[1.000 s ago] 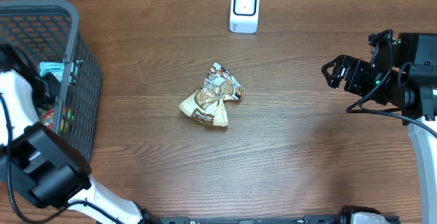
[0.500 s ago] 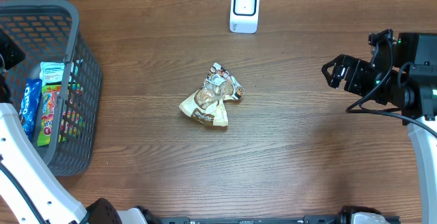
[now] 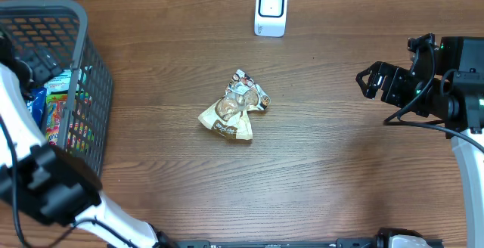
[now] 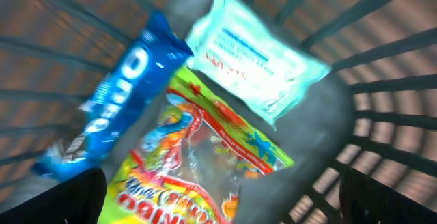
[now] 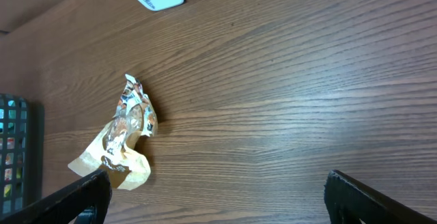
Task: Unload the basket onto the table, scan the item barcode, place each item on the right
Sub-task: 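Grasp the green Haribo gummy bag with the left gripper and lift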
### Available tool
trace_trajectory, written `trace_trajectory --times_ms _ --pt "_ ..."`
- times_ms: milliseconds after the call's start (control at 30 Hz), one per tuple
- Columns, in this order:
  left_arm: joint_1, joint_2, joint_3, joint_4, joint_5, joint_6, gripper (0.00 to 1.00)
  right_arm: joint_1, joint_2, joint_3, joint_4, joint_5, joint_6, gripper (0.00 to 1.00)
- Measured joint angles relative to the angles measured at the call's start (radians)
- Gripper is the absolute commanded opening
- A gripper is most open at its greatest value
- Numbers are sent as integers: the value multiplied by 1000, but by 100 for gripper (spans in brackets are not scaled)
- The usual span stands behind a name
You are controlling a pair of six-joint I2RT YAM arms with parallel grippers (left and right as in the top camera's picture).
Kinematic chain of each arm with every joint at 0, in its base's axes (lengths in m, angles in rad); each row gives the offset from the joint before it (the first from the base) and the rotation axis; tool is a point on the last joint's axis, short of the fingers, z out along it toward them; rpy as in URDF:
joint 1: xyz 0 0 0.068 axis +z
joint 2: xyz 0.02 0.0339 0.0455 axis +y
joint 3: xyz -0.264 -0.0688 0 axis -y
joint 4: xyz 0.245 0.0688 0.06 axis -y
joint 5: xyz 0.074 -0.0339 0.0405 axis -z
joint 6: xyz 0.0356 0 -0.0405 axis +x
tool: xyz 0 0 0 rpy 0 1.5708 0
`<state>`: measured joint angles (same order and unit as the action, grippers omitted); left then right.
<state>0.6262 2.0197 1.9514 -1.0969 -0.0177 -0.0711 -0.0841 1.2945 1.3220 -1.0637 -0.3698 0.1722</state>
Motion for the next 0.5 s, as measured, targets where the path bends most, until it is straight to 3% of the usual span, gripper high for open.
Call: trace_trajectory --times_ms 500 --pt "0 253 -2 12 -16 50 100 0 0 0 -2 0 0 100"
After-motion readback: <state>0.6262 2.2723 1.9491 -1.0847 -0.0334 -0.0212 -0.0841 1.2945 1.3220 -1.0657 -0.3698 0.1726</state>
